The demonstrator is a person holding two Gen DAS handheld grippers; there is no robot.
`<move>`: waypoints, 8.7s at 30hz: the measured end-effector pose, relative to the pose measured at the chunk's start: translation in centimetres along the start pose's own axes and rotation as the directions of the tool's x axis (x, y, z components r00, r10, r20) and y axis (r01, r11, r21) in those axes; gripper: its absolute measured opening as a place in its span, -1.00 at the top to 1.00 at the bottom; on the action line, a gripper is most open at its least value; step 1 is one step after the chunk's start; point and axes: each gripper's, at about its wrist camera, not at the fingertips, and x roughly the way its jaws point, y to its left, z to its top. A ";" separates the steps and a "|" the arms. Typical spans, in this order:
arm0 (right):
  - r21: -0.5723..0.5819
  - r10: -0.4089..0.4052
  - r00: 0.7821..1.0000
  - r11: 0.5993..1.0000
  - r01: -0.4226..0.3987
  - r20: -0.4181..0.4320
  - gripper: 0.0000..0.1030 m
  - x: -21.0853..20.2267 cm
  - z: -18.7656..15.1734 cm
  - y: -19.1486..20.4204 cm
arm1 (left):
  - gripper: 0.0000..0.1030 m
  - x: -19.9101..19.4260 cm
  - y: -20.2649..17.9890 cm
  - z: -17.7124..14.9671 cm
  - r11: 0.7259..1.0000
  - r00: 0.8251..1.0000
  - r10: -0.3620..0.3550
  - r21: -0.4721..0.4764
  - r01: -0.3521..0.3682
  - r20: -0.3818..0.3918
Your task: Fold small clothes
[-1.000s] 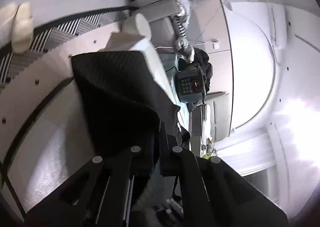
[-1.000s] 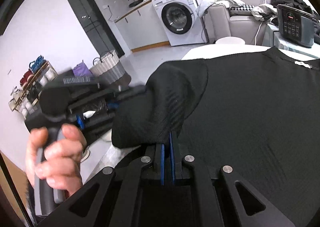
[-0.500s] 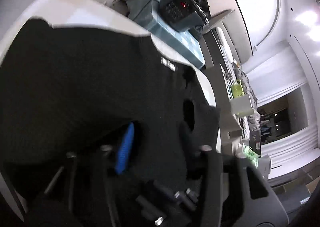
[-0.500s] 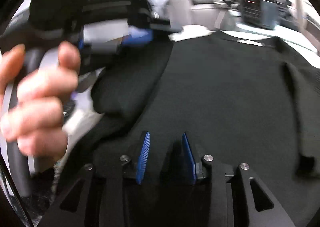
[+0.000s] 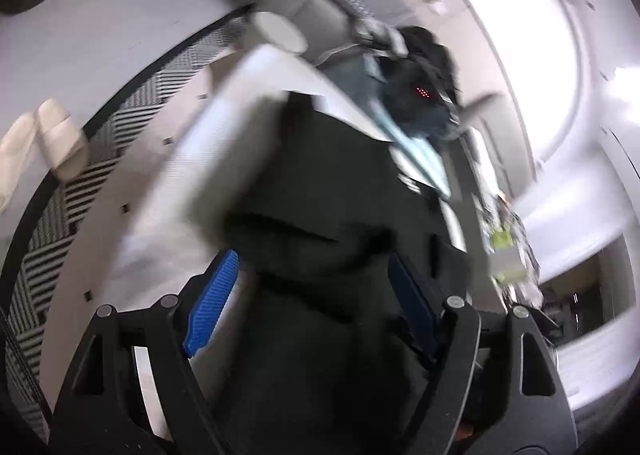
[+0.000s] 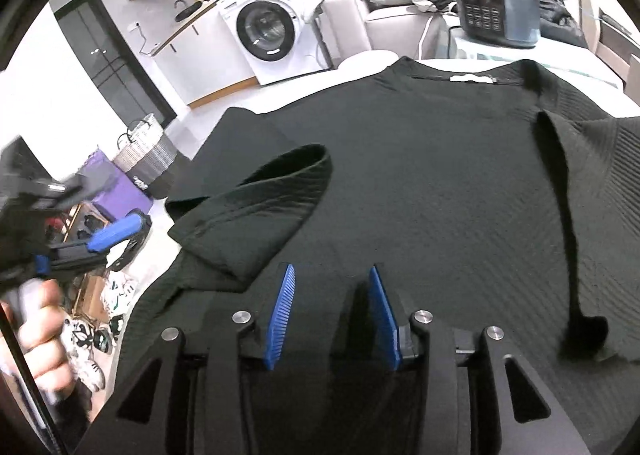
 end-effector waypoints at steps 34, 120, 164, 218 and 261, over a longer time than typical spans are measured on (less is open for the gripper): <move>0.136 0.126 0.992 0.983 -0.124 -0.005 0.17 0.4 1.3 -2.9 | -0.32 8.6 -4.5 -1.2 0.953 0.977 0.209 0.232 -0.194 -0.039; 0.187 -0.130 0.991 0.974 0.131 -0.022 -0.58 -29.8 -26.5 -18.8 | -0.30 -15.9 4.5 -28.5 0.912 0.971 0.239 0.347 -0.221 -0.009; 0.298 0.202 0.934 0.909 -0.291 0.296 0.92 -32.4 -30.8 -19.3 | 0.22 -17.3 4.6 -31.2 0.946 0.977 0.180 0.293 -0.142 -0.110; 0.313 0.201 0.975 0.923 -0.222 0.100 0.21 -29.9 -33.6 -20.1 | 0.21 -18.9 8.6 -34.0 0.935 0.975 0.107 0.353 -0.031 -0.196; 0.286 0.254 0.963 0.920 -0.269 0.090 0.83 -30.8 -33.4 -21.8 | 0.72 -19.3 4.3 -33.0 0.906 0.964 -0.123 0.368 0.207 -0.237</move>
